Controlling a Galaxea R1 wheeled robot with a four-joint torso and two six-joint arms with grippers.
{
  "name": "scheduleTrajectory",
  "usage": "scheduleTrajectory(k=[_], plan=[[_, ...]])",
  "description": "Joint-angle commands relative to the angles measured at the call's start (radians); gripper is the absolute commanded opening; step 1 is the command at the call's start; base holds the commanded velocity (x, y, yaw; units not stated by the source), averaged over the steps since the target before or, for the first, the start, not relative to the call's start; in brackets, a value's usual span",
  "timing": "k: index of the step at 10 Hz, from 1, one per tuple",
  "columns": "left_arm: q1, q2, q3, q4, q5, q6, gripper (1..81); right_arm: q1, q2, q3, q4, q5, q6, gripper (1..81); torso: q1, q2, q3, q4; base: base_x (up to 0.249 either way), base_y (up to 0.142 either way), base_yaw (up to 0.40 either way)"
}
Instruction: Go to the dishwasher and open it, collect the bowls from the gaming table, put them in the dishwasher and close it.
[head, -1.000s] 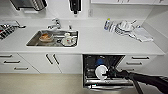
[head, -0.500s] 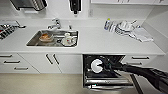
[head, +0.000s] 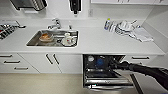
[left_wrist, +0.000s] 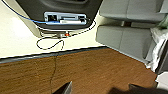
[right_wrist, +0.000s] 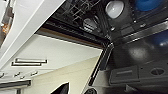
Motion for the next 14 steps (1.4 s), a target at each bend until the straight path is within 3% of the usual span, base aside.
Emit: scheduleTrajectory(k=[1,4,6,7,8,10,14], plan=[[0.004,0.044,-0.093,-0.119,0.049,-0.001,81.1,0.045,-0.325,0.277,0.034,-0.064,0.074,81.1,0.0,0.0,0.0,0.0,0.0,0.0,0.0],[-0.029,0.095,-0.167,-0.227,0.067,-0.002,81.1,-0.169,-0.539,0.409,0.035,-0.061,0.083,81.1,0.0,0.0,0.0,0.0,0.0,0.0,0.0],[-0.036,0.101,-0.175,-0.238,0.067,-0.002,81.1,-0.307,-0.592,0.438,0.035,-0.05,0.083,81.1,0.0,0.0,0.0,0.0,0.0,0.0,0.0],[-0.039,0.103,-0.175,-0.238,0.067,-0.002,81.1,-0.36,-0.596,0.441,0.035,-0.048,0.083,81.1,0.0,0.0,0.0,0.0,0.0,0.0,0.0],[-0.04,0.103,-0.175,-0.242,0.066,-0.004,81.1,-0.416,-0.595,0.443,0.034,-0.044,0.083,81.1,0.065,-0.101,0.0,0.0,0.0,0.0,0.0],[-0.046,0.103,-0.176,-0.29,0.067,-0.002,81.1,-0.506,-0.572,0.445,0.034,-0.025,0.084,81.1,0.085,-0.134,0.0,0.0,0.0,0.0,0.0],[-0.048,0.103,-0.176,-0.307,0.066,-0.002,81.1,-0.589,-0.493,0.414,0.04,-0.011,0.101,81.1,0.172,-0.275,0.0,0.0,0.0,0.0,0.0]])
